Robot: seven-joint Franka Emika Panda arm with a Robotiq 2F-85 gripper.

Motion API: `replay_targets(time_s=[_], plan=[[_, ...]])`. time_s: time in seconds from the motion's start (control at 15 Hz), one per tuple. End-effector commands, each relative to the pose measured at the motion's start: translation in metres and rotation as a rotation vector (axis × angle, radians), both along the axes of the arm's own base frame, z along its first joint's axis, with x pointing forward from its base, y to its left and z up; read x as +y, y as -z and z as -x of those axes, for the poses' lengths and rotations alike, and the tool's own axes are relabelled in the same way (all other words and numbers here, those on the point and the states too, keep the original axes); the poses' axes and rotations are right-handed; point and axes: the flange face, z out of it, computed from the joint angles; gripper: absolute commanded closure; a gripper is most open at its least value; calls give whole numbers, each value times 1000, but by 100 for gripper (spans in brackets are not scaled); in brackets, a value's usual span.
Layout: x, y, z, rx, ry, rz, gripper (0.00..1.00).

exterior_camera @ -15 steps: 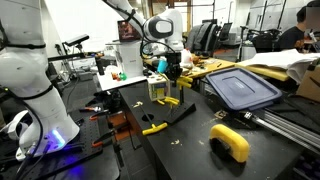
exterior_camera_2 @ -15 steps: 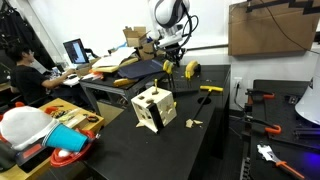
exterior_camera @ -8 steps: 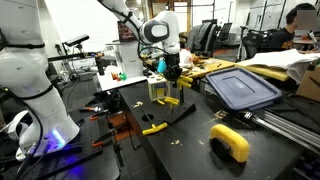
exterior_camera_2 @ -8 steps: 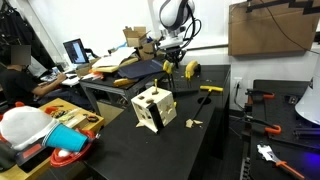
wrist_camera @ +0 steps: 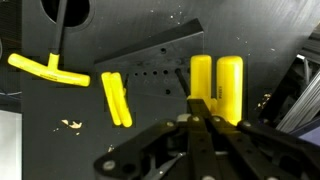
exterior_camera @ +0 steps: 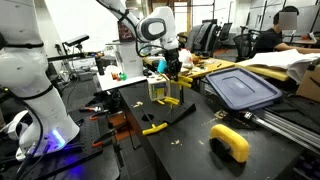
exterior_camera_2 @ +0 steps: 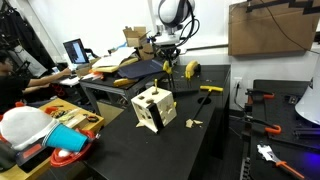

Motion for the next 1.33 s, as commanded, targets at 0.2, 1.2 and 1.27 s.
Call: replay_targets(time_s=[0.2,1.2,1.27], plan=[[21,-8,9,-44,6,-49,100],[35,-9,10,-22,-79,7,100],[33,-9,13,-14,-85,20,100]])
